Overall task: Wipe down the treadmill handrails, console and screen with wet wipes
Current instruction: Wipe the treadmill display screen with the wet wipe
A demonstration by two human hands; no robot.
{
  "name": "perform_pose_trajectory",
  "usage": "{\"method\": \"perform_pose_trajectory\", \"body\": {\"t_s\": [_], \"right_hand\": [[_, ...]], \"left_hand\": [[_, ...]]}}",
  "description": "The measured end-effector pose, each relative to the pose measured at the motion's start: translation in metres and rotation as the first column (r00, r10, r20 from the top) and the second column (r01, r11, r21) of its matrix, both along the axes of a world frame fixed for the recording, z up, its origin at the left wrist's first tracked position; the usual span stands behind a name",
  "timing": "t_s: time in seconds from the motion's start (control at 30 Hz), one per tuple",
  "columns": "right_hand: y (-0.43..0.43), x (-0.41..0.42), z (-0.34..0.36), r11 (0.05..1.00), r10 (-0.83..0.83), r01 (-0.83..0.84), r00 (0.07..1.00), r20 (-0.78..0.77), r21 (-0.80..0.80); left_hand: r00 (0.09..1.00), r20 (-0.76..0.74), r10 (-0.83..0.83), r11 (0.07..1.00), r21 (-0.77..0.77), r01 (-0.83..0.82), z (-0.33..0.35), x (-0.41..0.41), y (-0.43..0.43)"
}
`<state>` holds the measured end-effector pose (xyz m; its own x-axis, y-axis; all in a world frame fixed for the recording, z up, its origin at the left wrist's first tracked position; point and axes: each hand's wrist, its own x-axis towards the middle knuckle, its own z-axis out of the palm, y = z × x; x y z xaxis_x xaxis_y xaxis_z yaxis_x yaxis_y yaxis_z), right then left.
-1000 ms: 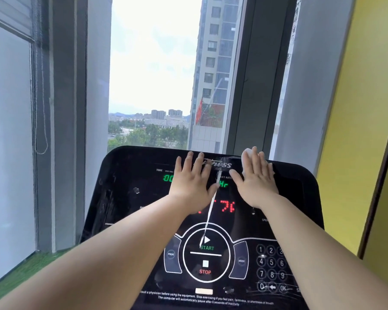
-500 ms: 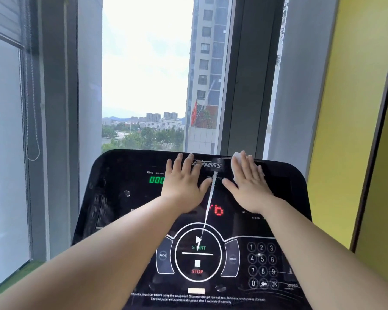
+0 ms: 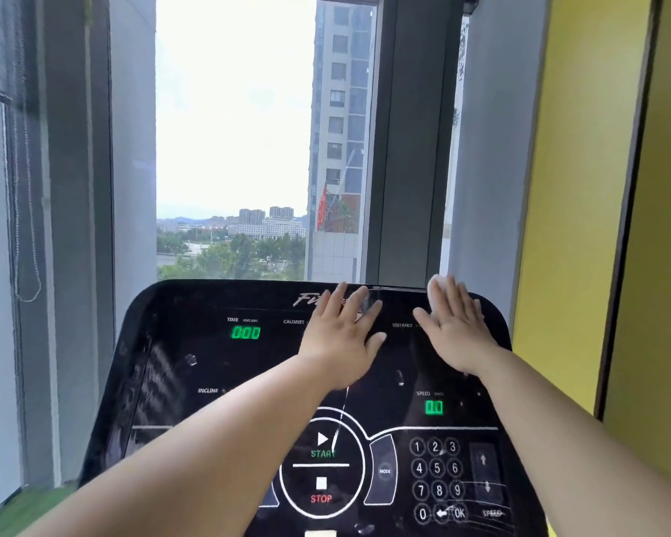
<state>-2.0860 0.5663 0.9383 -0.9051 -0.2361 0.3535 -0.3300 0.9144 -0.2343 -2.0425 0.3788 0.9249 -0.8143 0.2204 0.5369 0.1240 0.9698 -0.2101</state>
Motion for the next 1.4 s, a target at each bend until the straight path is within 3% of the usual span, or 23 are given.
{"method": "perform_pose_trajectory", "body": {"t_s": [0.1,0.3,0.5,0.67,0.77,0.97,1.13,1.3,1.4], "right_hand": [[-0.01,0.0,-0.005,0.994,-0.11,0.109,0.993,-0.04,-0.027],[0.002,0.002,-0.007,0.994,0.062,-0.06,0.998,-0.021,0.086],[-0.007,-0.002,-0.014,0.969,-0.234,0.229,0.971,-0.05,-0.093],[0.014,-0.003,-0.016,0.993,-0.114,0.112,0.992,-0.057,-0.043],[0.026,-0.002,-0.01,0.981,-0.164,0.163,0.986,-0.002,-0.107],[0.035,0.002,-0.025,0.997,-0.067,0.068,0.998,-0.023,0.046],[0.042,0.0,-0.012,0.998,-0.058,0.058,0.998,0.002,-0.026],[0.044,0.011,-0.044,0.998,-0.069,0.07,0.997,-0.015,0.01],[0.051,0.012,-0.041,0.999,-0.043,0.043,0.999,0.013,0.019]], "left_hand": [[0.999,-0.009,0.031,0.999,-0.02,-0.031,-0.001,-0.001,0.003],[0.998,-0.019,0.056,0.997,-0.044,-0.057,-0.003,-0.003,0.008],[0.998,-0.034,0.052,0.997,-0.048,-0.053,-0.003,-0.003,0.009],[0.998,-0.037,0.057,0.998,-0.036,-0.058,-0.006,-0.004,0.011],[0.997,-0.04,0.06,0.997,-0.035,-0.062,-0.006,-0.005,0.012],[0.994,-0.085,0.068,0.998,0.021,-0.067,-0.012,-0.008,0.018],[0.99,-0.114,0.083,0.993,0.094,-0.072,-0.009,-0.009,0.028],[0.991,-0.103,-0.085,0.994,-0.084,0.077,-0.01,-0.016,0.036],[0.99,-0.079,-0.116,0.99,-0.095,0.108,-0.009,-0.019,0.045]]}}
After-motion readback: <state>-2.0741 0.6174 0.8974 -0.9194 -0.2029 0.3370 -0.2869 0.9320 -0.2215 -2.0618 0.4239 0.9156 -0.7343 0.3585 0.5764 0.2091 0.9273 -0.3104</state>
